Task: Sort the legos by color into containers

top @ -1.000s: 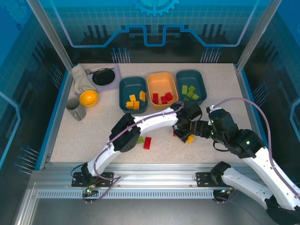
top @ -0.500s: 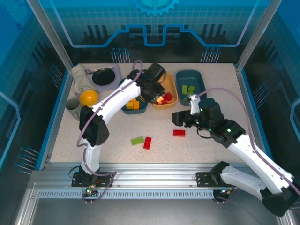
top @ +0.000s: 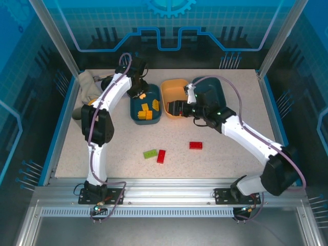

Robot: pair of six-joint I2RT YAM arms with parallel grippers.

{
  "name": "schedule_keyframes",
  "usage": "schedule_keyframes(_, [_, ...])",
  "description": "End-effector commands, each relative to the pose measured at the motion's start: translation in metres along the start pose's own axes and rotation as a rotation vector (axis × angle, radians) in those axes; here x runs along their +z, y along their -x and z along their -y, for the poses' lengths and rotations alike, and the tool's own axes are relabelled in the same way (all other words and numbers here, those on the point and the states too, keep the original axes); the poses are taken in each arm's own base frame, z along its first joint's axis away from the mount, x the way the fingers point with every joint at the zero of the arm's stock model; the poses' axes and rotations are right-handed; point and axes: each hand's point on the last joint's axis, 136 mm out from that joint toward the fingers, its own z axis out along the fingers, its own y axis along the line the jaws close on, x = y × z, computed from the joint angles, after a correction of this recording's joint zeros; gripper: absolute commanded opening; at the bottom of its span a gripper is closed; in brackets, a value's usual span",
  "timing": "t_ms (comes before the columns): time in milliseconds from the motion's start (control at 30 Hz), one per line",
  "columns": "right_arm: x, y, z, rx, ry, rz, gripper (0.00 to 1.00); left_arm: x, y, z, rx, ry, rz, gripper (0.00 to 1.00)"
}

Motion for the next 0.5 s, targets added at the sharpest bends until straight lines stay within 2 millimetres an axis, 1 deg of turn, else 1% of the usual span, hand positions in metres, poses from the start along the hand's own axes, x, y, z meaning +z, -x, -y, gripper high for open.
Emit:
schedule_keyframes(0, [0.011, 0.027, -0.010, 0.073, 0.052, 0.041, 0.73, 0.019, 0.016, 0.003, 0.078, 0.017, 0.026, 0.31])
schedule_keyframes(133, [0.024, 0.039, -0.009, 0.110, 0.052, 0.050, 0.74, 0.042, 0.022, 0.005, 0.101, 0.031, 0.017, 0.33])
schedule_keyframes(233, [0.028, 0.046, -0.004, 0.151, 0.051, 0.054, 0.74, 0.054, 0.022, 0.005, 0.109, 0.046, 0.014, 0.34])
schedule_keyframes(333, [0.028, 0.051, 0.003, 0.178, 0.045, 0.062, 0.74, 0.063, 0.022, 0.001, 0.117, 0.069, 0.011, 0.36])
schedule_keyframes(467, [0.025, 0.049, 0.006, 0.186, 0.032, 0.057, 0.74, 0.076, 0.016, -0.008, 0.121, 0.110, -0.014, 0.36])
